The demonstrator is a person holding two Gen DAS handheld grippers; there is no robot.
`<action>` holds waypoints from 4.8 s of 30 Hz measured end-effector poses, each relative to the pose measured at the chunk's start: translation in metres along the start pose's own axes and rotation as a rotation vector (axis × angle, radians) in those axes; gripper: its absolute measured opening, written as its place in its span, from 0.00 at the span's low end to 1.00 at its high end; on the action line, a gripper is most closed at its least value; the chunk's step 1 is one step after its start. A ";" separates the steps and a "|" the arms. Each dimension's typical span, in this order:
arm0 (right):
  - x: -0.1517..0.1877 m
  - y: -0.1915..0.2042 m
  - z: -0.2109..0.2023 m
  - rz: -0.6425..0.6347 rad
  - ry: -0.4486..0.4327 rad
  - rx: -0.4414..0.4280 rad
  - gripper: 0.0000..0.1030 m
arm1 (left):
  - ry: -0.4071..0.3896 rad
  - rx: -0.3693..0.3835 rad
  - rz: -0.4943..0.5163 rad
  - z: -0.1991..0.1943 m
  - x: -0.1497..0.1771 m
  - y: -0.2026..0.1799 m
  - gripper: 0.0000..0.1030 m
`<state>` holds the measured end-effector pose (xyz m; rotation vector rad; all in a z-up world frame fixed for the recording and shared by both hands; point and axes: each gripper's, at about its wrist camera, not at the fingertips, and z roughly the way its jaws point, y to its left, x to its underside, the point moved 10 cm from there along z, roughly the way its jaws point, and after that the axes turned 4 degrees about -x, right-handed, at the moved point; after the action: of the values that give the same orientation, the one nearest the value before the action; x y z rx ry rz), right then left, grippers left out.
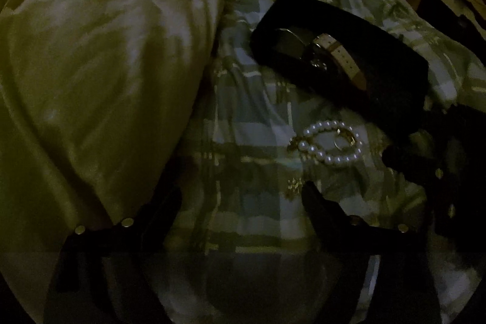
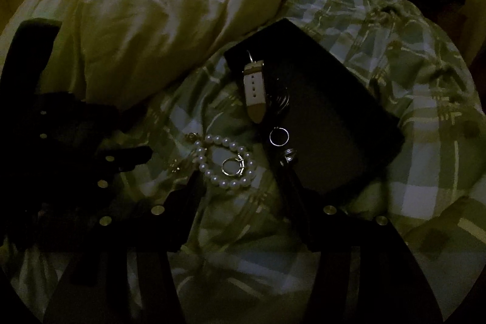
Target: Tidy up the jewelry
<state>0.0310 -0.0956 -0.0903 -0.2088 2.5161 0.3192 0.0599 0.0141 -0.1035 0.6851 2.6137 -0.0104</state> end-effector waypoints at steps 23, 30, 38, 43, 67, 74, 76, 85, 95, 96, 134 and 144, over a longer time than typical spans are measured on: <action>0.013 0.021 0.014 0.003 0.079 -0.158 0.49 | 0.056 0.060 0.141 0.023 0.012 -0.037 0.41; 0.013 0.013 0.033 0.086 0.111 -0.163 0.41 | 0.038 0.098 0.113 0.031 0.003 -0.044 0.30; 0.007 0.004 0.047 0.112 0.091 -0.082 0.41 | 0.046 0.102 0.122 0.046 -0.007 -0.057 0.29; 0.008 0.004 0.054 0.113 0.101 -0.058 0.41 | 0.050 0.090 0.122 0.052 -0.011 -0.061 0.28; 0.011 -0.005 0.068 0.147 0.096 -0.076 0.25 | 0.047 0.102 0.069 0.044 0.002 -0.049 0.17; 0.008 0.005 0.062 0.127 0.073 -0.090 0.24 | 0.046 0.107 0.051 0.041 0.002 -0.044 0.17; 0.012 0.007 0.051 0.116 0.059 -0.095 0.23 | 0.044 0.111 0.041 0.040 0.002 -0.042 0.17; 0.010 0.015 0.032 0.096 0.031 -0.118 0.10 | 0.018 0.145 -0.022 0.023 -0.006 -0.025 0.17; 0.001 0.018 0.034 0.062 0.012 -0.085 0.10 | 0.018 0.144 -0.042 0.024 -0.002 -0.019 0.17; 0.000 0.021 0.031 0.047 0.003 -0.086 0.10 | 0.016 0.148 -0.048 0.024 -0.002 -0.018 0.17; -0.056 0.004 -0.061 0.028 -0.323 -0.092 0.10 | -0.166 0.209 -0.190 -0.031 -0.056 -0.029 0.17; -0.067 -0.033 -0.059 0.139 -0.331 -0.057 0.10 | -0.222 0.266 -0.196 -0.033 -0.098 -0.050 0.17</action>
<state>0.0612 -0.1385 -0.0108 -0.0013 2.1992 0.4431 0.0992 -0.0715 -0.0384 0.4793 2.4744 -0.4730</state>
